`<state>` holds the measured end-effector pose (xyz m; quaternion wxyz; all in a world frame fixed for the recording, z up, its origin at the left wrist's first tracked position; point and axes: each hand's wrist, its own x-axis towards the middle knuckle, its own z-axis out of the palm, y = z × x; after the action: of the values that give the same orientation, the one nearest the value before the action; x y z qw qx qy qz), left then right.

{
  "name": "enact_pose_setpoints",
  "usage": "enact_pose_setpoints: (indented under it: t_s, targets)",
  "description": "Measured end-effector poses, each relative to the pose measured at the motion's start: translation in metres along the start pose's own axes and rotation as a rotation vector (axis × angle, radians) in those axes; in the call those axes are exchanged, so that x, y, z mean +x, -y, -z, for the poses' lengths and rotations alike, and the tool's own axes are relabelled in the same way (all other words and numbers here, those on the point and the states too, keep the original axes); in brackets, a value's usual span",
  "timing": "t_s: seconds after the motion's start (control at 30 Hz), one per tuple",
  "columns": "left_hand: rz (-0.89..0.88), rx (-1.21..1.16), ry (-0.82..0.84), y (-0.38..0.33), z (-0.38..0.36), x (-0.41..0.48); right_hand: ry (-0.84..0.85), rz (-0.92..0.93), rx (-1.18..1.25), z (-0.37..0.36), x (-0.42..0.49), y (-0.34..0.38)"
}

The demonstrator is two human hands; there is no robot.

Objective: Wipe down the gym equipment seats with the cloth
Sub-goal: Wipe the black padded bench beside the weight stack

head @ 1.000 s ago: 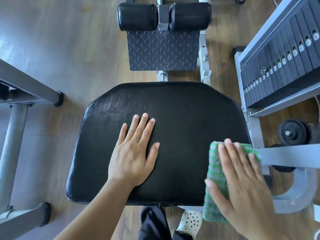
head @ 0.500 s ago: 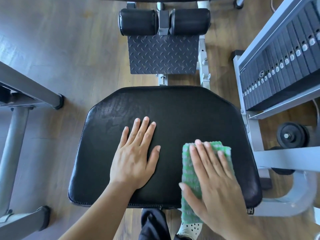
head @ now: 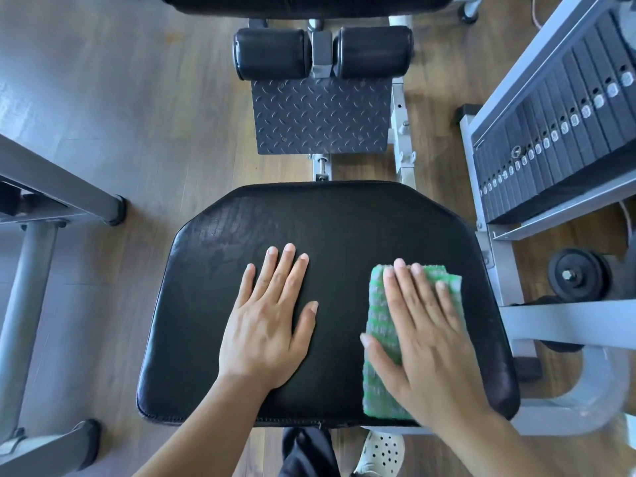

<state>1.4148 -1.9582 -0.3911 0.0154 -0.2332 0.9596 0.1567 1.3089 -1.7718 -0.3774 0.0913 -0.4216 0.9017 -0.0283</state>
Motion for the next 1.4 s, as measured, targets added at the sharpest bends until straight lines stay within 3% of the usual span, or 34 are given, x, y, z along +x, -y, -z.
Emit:
enact_pose_setpoints:
  t_s: [0.1,0.2,0.37,0.47,0.57,0.63,0.8,0.93,1.07,1.2,1.4]
  targets:
    - [0.001,0.001,-0.001,0.0,0.0,0.0,-0.025,-0.005,-0.001,0.0,-0.034,-0.01]
    - [0.004,-0.004,-0.001,-0.001,0.0,0.0,-0.05,-0.127,0.002,0.0,-0.046,-0.027]
    - [0.003,0.0,-0.005,0.0,0.001,0.0,-0.036,-0.245,-0.021,0.003,0.007,-0.025]
    - [-0.003,0.005,-0.004,0.0,0.0,-0.001,0.0,-0.142,-0.013,0.002,0.032,-0.008]
    - [-0.004,0.001,-0.001,0.0,0.0,0.0,0.016,0.042,0.0,0.0,0.01,0.004]
    - [-0.005,0.002,0.002,-0.001,0.0,0.0,0.009,0.062,0.008,-0.001,-0.012,0.002]
    - [-0.004,-0.014,-0.004,-0.001,0.001,0.0,-0.039,-0.217,0.007,0.0,0.0,-0.019]
    - [-0.006,-0.01,-0.004,0.0,0.001,0.001,-0.08,-0.304,0.0,-0.002,0.067,-0.023]
    - [-0.012,-0.021,-0.007,-0.001,0.001,0.0,-0.027,-0.117,-0.005,-0.005,0.092,-0.001]
    - [-0.014,-0.019,0.001,-0.001,0.001,0.0,-0.007,0.031,0.017,-0.003,0.044,0.003]
    - [-0.01,-0.02,0.003,0.0,0.001,0.001,-0.076,-0.268,0.0,-0.002,0.047,-0.028]
